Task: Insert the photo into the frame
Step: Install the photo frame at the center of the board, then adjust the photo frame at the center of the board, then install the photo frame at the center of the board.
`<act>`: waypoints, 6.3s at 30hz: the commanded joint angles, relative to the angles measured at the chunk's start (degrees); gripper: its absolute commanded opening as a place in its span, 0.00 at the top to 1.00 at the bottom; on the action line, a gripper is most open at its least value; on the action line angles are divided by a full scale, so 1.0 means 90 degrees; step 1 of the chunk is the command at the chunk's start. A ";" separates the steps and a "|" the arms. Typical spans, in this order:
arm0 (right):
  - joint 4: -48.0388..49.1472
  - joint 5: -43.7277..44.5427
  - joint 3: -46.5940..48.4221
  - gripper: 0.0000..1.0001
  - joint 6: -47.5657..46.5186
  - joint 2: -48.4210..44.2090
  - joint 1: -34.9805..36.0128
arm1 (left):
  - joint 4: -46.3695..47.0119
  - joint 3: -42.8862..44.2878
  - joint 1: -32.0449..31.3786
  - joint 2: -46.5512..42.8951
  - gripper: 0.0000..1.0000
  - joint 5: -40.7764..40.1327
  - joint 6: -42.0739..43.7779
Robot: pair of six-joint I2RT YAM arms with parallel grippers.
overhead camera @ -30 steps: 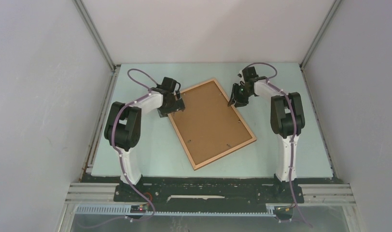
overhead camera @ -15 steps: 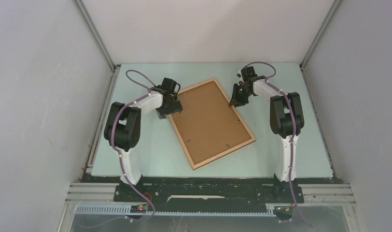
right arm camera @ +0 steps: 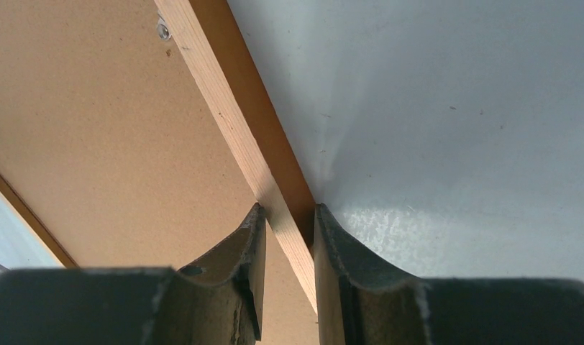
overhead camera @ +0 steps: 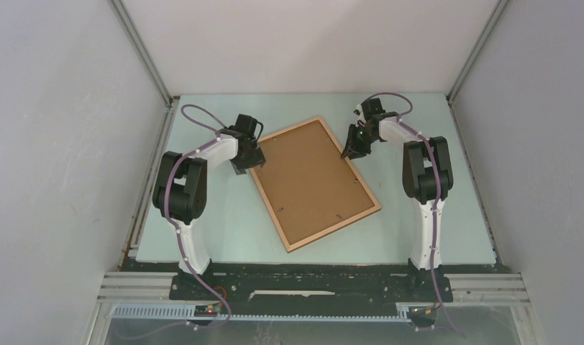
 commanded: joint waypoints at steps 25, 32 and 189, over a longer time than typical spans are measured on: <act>-0.0221 0.0008 0.0172 1.00 0.0130 0.0262 -0.0048 | -0.0240 -0.0036 -0.0046 -0.0001 0.44 -0.0696 -0.0073; -0.0210 0.0024 0.0168 1.00 0.0109 0.0234 -0.0033 | 0.0088 -0.0283 0.0227 -0.0021 0.57 -0.0522 -0.0641; 0.1264 -0.0213 -0.2825 0.74 0.1403 -0.1561 -0.0183 | -0.0214 -0.0357 -0.0300 -0.0525 0.14 0.0356 0.2310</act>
